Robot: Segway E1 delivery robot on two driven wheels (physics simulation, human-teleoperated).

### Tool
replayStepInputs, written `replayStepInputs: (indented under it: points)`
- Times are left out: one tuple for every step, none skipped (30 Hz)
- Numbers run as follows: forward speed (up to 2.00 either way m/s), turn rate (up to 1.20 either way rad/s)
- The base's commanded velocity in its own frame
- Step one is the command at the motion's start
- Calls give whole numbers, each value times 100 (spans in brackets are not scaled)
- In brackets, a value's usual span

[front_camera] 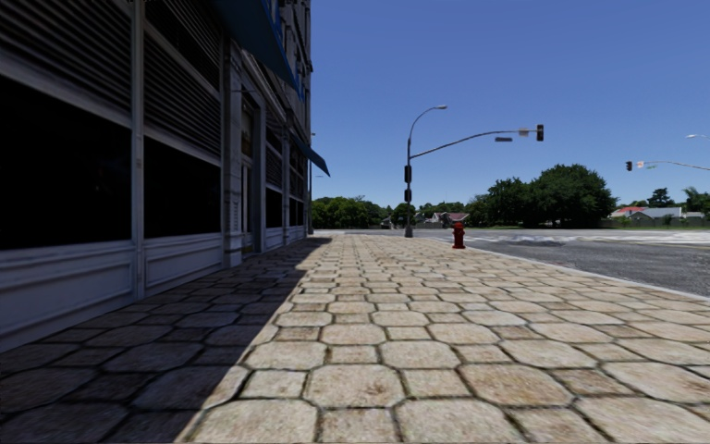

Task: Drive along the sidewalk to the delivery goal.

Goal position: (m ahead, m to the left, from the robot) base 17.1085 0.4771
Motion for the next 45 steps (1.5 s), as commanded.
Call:
replayStepInputs:
  points:
    - [200,0]
    - [200,0]
    - [200,0]
    - [200,0]
    - [200,0]
    - [200,0]
    - [200,0]
    - [200,0]
    - [200,0]
    - [200,0]
    - [200,0]
    - [200,0]
    - [200,0]
    - [200,0]
    - [200,0]
    - [200,0]
    - [200,0]
    - [200,0]
    - [200,0]
    - [200,0]
    - [200,0]
    - [200,0]
    - [200,0]
    - [200,0]
    - [200,0]
    - [200,0]
    - [200,0]
    - [200,0]
    - [200,0]
    - [200,0]
    - [200,9]
    - [200,35]
    - [200,44]
    - [200,47]
    - [200,36]
    - [200,36]
    - [200,13]
    - [200,1]
    - [200,0]
    - [200,0]
    - [200,0]
    - [200,0]
    - [200,0]
    - [200,0]
    - [200,0]
